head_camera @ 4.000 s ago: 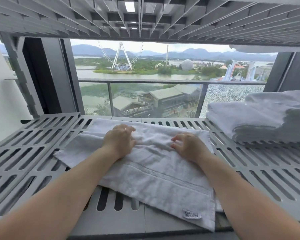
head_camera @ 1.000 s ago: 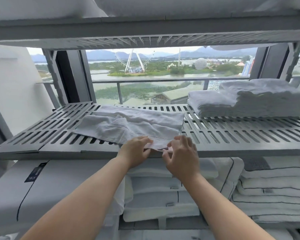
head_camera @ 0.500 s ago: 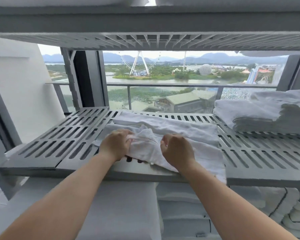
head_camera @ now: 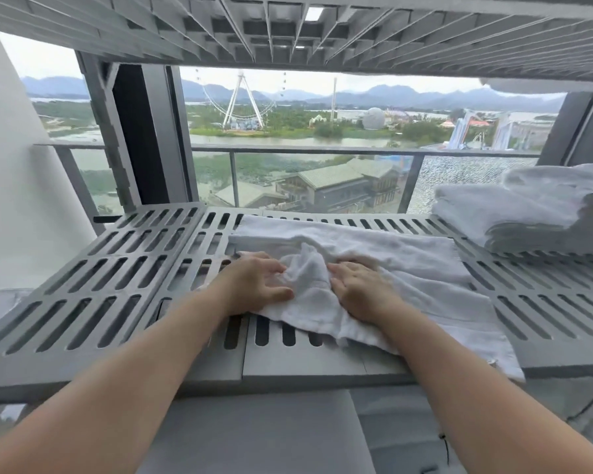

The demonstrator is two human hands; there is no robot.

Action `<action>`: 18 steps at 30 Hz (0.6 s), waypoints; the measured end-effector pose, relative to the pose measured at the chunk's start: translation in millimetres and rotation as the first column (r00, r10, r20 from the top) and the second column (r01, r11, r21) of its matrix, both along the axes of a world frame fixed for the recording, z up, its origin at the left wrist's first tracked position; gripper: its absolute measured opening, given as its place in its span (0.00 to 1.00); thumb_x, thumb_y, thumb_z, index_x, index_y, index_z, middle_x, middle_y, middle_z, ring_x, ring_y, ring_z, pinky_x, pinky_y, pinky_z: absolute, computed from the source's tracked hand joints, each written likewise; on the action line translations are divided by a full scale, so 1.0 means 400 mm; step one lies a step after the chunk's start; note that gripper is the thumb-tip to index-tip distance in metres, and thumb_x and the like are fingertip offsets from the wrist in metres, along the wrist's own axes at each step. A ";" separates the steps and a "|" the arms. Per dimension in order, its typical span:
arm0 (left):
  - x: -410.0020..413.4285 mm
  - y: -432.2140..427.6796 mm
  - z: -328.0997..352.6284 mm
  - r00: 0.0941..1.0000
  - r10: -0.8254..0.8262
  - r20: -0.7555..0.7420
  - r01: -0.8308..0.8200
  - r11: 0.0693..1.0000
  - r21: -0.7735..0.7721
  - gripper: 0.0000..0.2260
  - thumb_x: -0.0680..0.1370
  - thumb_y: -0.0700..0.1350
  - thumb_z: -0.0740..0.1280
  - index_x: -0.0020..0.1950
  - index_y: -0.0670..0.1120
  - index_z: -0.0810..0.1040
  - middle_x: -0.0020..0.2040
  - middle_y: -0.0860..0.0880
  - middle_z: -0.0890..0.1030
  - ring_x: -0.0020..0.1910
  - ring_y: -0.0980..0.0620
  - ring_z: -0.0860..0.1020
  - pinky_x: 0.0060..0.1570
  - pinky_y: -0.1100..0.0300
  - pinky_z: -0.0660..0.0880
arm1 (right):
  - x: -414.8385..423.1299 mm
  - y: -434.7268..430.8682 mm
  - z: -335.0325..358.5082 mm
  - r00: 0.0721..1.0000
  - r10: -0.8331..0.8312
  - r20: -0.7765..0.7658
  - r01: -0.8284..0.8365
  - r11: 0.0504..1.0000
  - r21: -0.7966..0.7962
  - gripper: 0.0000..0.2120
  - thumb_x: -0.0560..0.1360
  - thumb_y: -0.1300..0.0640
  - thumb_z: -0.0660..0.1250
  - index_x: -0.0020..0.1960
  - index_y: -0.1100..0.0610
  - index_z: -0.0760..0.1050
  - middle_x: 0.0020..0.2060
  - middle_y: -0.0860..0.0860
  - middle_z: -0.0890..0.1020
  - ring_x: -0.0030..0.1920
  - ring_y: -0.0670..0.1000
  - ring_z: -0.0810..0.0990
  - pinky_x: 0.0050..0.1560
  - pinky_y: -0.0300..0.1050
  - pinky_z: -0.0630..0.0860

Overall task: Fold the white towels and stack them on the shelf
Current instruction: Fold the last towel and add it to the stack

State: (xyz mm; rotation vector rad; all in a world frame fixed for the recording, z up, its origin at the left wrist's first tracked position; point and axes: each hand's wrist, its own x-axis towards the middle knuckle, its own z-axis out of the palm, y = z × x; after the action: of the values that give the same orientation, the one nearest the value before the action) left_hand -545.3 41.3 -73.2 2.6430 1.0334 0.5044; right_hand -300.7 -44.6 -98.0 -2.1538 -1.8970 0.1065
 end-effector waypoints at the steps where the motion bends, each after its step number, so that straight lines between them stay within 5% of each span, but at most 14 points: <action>1: 0.009 -0.011 -0.002 1.000 0.010 0.004 -0.010 0.999 0.032 0.18 0.75 0.60 0.71 0.60 0.52 0.83 0.54 0.57 0.78 0.54 0.53 0.78 0.56 0.56 0.73 | -0.002 -0.005 0.002 1.000 0.002 0.013 -0.002 1.000 -0.014 0.26 0.82 0.41 0.47 0.77 0.46 0.62 0.78 0.47 0.64 0.78 0.49 0.59 0.78 0.52 0.53; 4: 0.035 -0.051 0.020 0.998 0.065 -0.006 -0.064 0.989 0.136 0.07 0.78 0.50 0.69 0.53 0.52 0.84 0.48 0.56 0.78 0.53 0.49 0.79 0.54 0.54 0.76 | -0.008 -0.021 0.009 1.000 0.002 0.020 -0.001 0.998 -0.057 0.26 0.83 0.42 0.47 0.80 0.48 0.57 0.80 0.48 0.59 0.79 0.49 0.55 0.79 0.51 0.49; 9: 0.025 -0.123 0.110 0.971 0.144 -0.193 -0.114 0.981 0.160 0.09 0.80 0.52 0.66 0.57 0.55 0.82 0.56 0.53 0.83 0.52 0.51 0.80 0.54 0.51 0.79 | -0.003 -0.057 0.015 1.000 -0.011 -0.028 0.010 1.000 -0.022 0.27 0.83 0.41 0.49 0.79 0.50 0.60 0.79 0.47 0.61 0.78 0.47 0.57 0.78 0.47 0.50; 14: 0.016 -0.219 0.187 0.875 0.298 -0.381 -0.178 0.931 0.320 0.07 0.79 0.50 0.65 0.51 0.54 0.83 0.48 0.55 0.82 0.46 0.52 0.80 0.44 0.56 0.77 | -0.005 -0.091 0.018 0.997 -0.032 -0.067 0.033 0.999 0.002 0.25 0.82 0.43 0.51 0.76 0.50 0.65 0.76 0.50 0.66 0.76 0.51 0.61 0.77 0.56 0.56; 18: -0.003 -0.286 0.119 0.822 0.340 -0.457 -0.239 0.934 0.265 0.09 0.80 0.54 0.63 0.51 0.53 0.80 0.47 0.53 0.81 0.45 0.52 0.80 0.44 0.54 0.79 | -0.010 -0.126 0.009 1.000 -0.015 -0.015 0.016 0.999 0.039 0.22 0.81 0.47 0.52 0.72 0.50 0.70 0.72 0.51 0.70 0.73 0.54 0.66 0.75 0.57 0.60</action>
State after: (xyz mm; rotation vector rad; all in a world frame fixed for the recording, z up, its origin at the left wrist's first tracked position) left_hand -546.5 -73.1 -25.8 2.8782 1.6358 -0.0453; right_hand -304.8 -95.2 -94.3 -2.1352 -1.8584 0.0814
